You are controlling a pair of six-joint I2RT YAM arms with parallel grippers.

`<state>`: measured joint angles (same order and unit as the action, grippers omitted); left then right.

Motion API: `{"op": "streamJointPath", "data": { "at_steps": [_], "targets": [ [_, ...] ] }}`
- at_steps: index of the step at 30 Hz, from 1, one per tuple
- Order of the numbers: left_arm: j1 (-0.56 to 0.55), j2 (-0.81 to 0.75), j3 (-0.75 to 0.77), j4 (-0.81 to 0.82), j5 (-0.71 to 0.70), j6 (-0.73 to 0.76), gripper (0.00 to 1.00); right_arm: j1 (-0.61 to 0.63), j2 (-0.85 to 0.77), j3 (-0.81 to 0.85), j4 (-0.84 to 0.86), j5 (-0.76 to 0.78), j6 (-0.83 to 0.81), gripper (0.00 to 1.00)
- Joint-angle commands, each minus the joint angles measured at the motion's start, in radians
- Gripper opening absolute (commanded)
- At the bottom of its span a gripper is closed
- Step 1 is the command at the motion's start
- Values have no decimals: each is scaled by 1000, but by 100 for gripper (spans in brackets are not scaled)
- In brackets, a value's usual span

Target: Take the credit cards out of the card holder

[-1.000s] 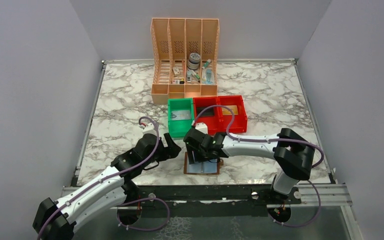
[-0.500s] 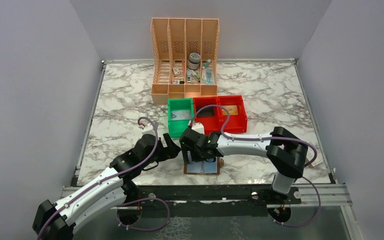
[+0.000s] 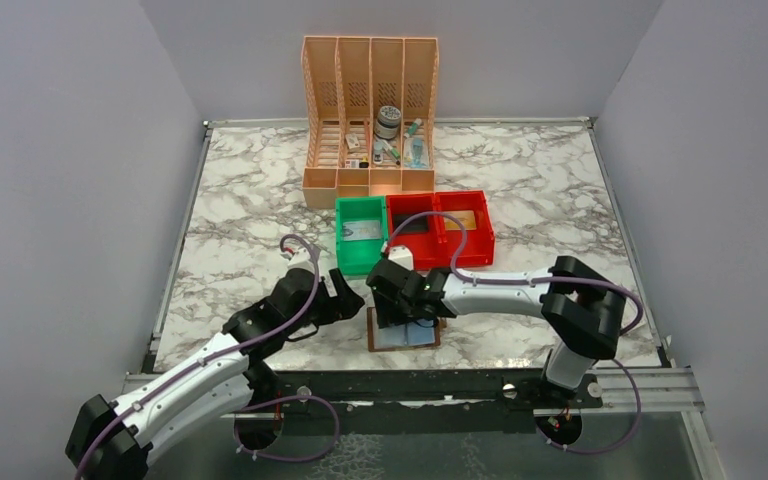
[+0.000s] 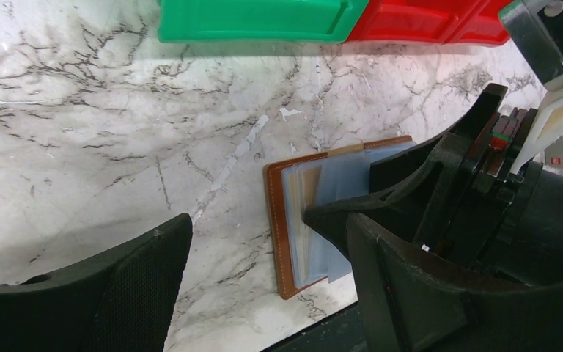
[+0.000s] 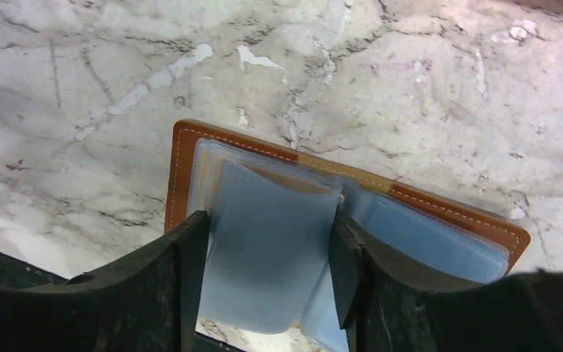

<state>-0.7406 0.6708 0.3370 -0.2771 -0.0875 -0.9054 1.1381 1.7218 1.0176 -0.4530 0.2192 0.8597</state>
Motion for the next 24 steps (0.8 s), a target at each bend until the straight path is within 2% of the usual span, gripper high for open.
{"op": "streamJointPath", "data": {
  "at_steps": [1, 5, 9, 13, 19, 24],
  "targets": [
    [4, 20, -18, 75, 91, 5, 79, -23, -22, -66, 96, -117, -31, 55],
    [4, 31, -38, 140, 152, 2, 79, -76, -88, -168, 254, -276, -43, 61],
    [4, 42, -53, 181, 187, -3, 79, -106, -108, -215, 321, -361, -38, 61],
    [4, 55, -61, 225, 225, -5, 78, -133, -106, -246, 337, -372, -22, 55],
    [4, 74, -84, 301, 300, -10, 77, -170, -130, -307, 403, -425, -8, 52],
    [2, 117, -143, 472, 404, -46, 75, -209, -158, -371, 499, -507, 24, 52]
  ]
}}
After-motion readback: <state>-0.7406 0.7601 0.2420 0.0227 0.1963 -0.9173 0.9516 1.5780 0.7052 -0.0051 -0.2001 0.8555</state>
